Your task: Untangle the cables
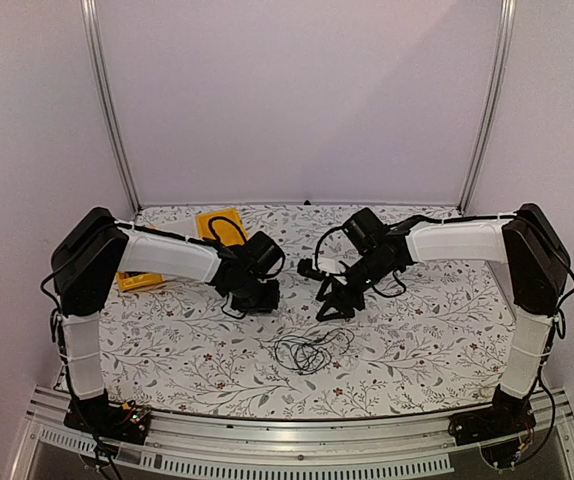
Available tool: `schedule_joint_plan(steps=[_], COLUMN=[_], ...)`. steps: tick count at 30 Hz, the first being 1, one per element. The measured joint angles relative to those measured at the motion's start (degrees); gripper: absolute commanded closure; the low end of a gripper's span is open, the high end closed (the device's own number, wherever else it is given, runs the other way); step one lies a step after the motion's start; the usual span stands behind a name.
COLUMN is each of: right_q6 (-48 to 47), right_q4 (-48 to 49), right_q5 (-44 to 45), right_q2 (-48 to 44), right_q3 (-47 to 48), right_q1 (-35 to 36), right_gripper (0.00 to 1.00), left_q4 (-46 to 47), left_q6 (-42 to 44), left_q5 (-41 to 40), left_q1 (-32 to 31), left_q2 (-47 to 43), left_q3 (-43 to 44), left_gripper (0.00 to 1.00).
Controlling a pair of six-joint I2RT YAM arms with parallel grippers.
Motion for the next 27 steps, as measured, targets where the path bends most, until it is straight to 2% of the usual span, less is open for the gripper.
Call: schedule_joint_plan(steps=[1,4,5,8,13,17,21,24,27], right_q6=[0.0,0.0,0.0,0.0,0.0,-0.1,-0.1,-0.2,-0.2], right_q4=[0.0,0.0,0.0,0.0,0.0,-0.1,-0.2,-0.2,-0.3], right_q5=[0.0,0.1,0.1,0.0,0.0,0.0,0.0,0.0,0.0], right_q2=[0.0,0.0,0.0,0.0,0.1,0.3,0.4,0.4,0.4], right_q3=[0.0,0.0,0.0,0.0,0.0,0.0,0.0,0.0,0.0], right_q1=[0.0,0.0,0.0,0.0,0.0,0.0,0.0,0.0,0.0], right_gripper=[0.38,0.38,0.38,0.37,0.37,0.37,0.37,0.37,0.37], left_q4=[-0.6,-1.2,-1.4,-2.3,-3.7,-3.4,-4.9,-6.1,-5.7], left_q6=[0.4,0.5,0.5,0.3,-0.5,-1.8,-3.5,-4.4,-4.9], left_q5=[0.0,-0.5,-0.9,-3.4,-9.4,-13.2,-14.1,-13.5,-13.1], left_q1=[0.0,-0.2,-0.5,-1.4,-3.3,-4.2,-4.2,-4.2,-4.2], left_q2=[0.3,0.4,0.2,-1.1,-8.7,-12.1,-7.9,-3.9,-2.5], left_q3=[0.5,0.7,0.7,-0.4,-3.2,-3.8,-3.3,-3.2,-3.2], left_gripper=[1.00,1.00,0.97,0.74,0.60,0.59,0.61,0.67,0.77])
